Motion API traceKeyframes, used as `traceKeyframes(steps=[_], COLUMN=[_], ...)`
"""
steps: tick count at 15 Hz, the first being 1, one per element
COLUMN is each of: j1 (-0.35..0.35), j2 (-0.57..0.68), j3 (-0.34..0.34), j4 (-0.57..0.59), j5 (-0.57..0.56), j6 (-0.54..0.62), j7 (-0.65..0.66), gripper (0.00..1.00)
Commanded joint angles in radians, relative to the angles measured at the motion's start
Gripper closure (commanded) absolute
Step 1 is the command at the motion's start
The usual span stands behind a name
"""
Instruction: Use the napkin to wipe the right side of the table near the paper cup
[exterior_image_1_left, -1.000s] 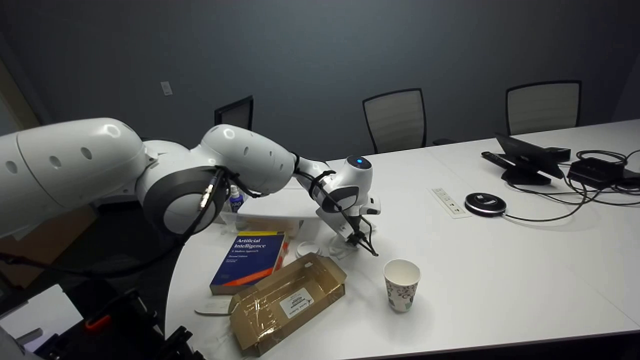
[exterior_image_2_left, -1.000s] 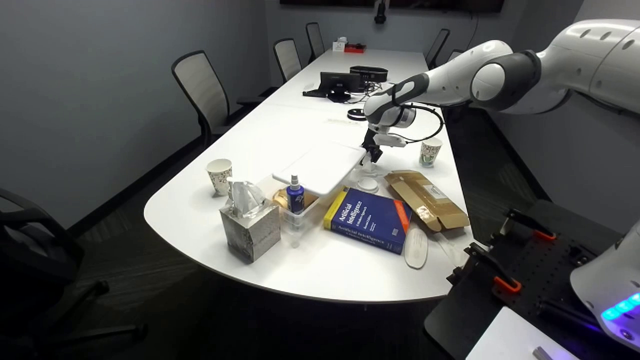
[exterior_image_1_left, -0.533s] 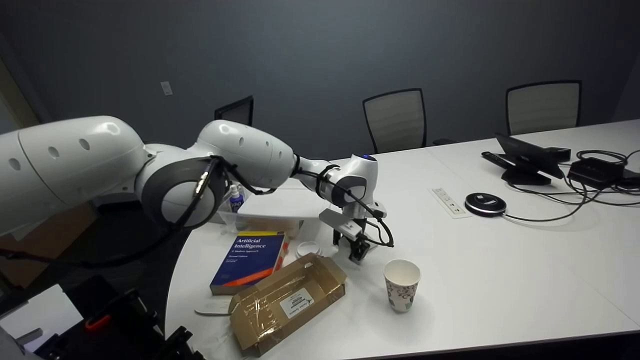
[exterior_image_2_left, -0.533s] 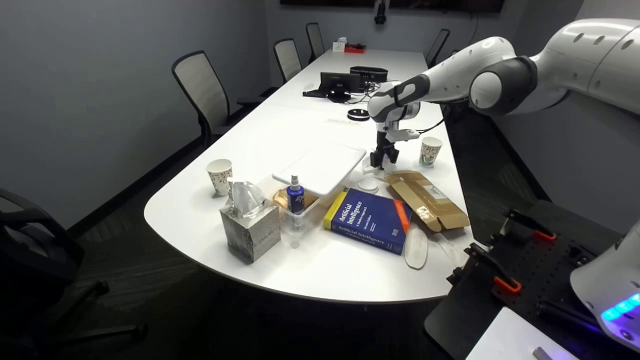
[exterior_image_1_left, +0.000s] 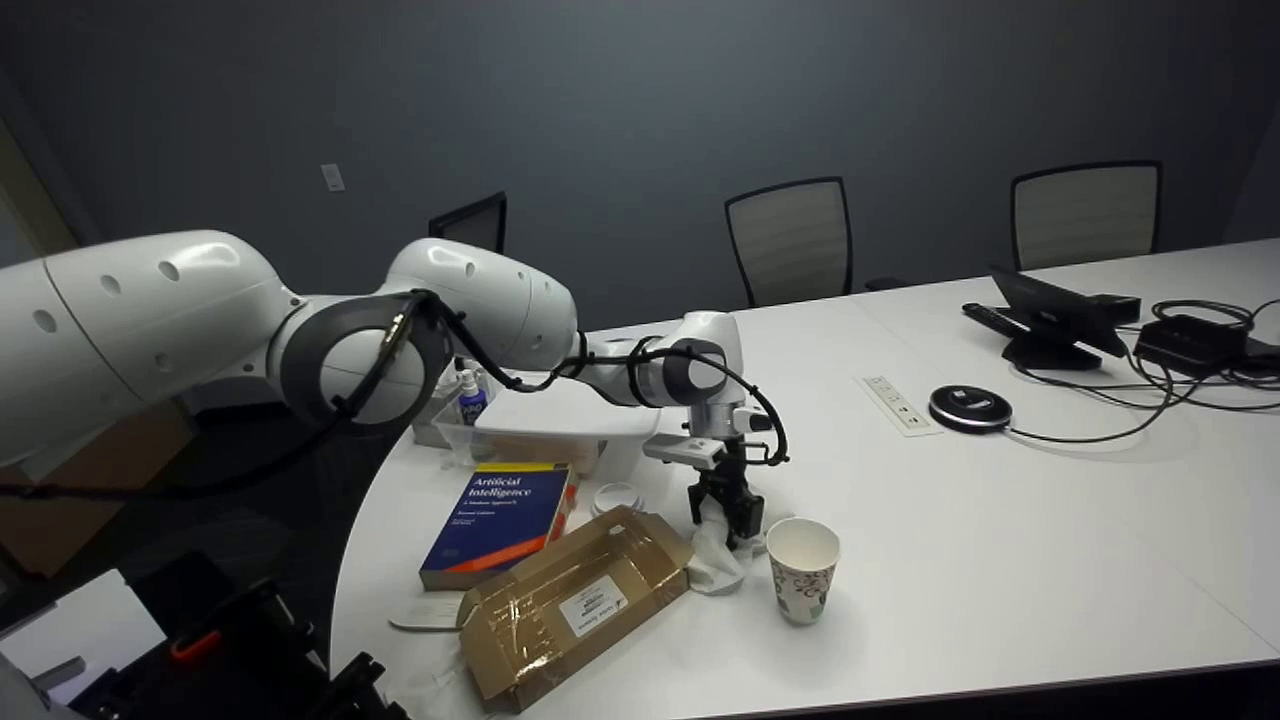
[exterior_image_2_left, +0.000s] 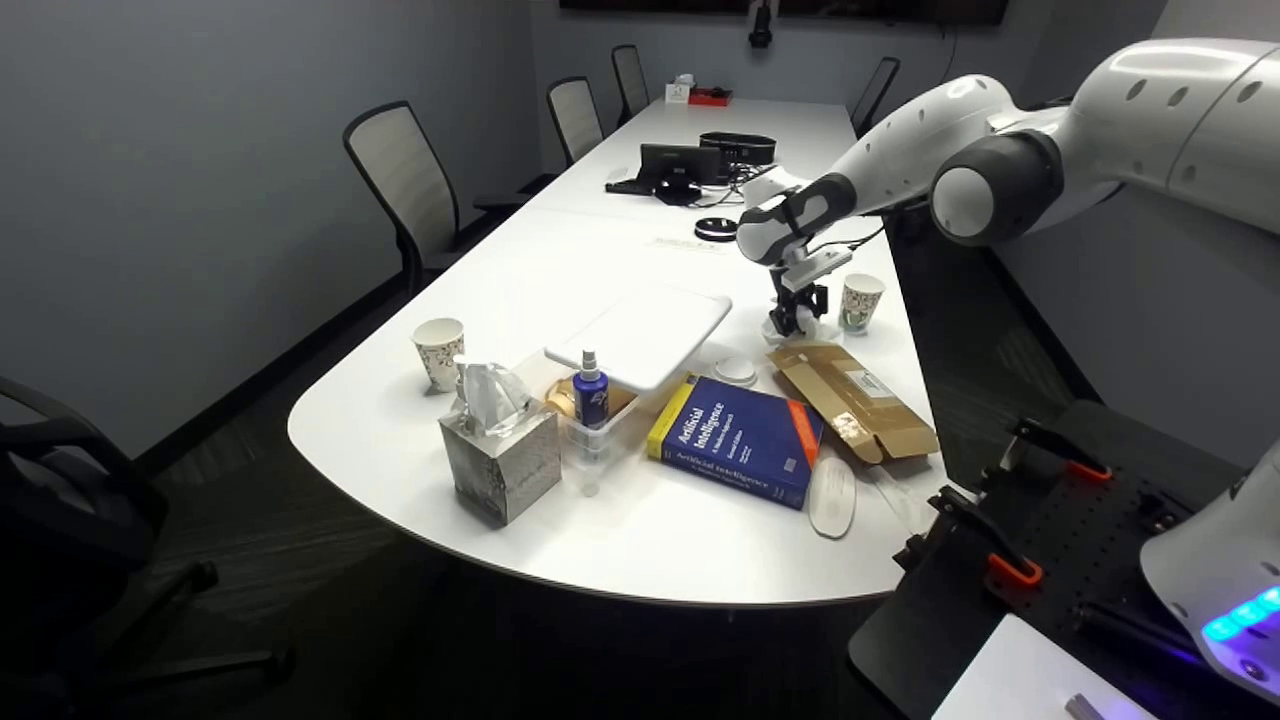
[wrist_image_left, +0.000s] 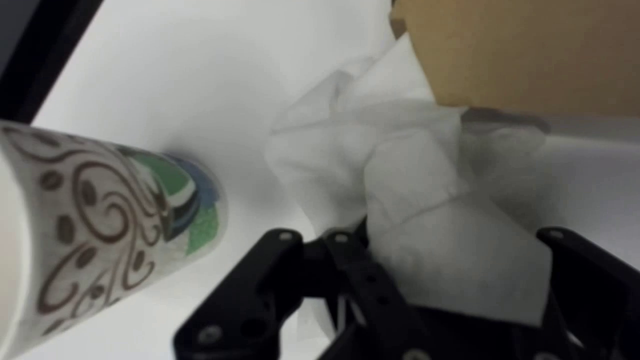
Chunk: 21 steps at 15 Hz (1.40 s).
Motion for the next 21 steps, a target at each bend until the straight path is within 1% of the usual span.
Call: traceKeyframes(steps=[1,3,5,6,8,11,14,17,18,21], j1=[0.059,0.079,0.09,0.092,0.082,0.07,0.07,0.045,0.037,0.025], j2=[0.001,0.003,0.004,0.004,0.005,0.007,0.006,0.005,-0.023,-0.078], j3=[-0.064,-0.071,-0.053,-0.04,0.007,0.055,0.028,0.045,0.06,0.062], j4=[-0.021,-0.026,-0.034,-0.041,-0.061,-0.08,-0.061,-0.011,-0.034,-0.06], j5=[-0.085,-0.116,-0.119,-0.109,-0.069,-0.019,-0.01,0.015,0.0,-0.01], j6=[0.075,0.131,0.201,0.234,0.312,0.384,0.366,0.328,0.331,0.327], j7=[0.147,0.202,0.227,0.229,0.217,0.181,0.19,0.128,0.112,0.049], gripper=[0.97,0.97,0.97,0.97,0.97,0.97,0.97,0.97,0.97,0.97])
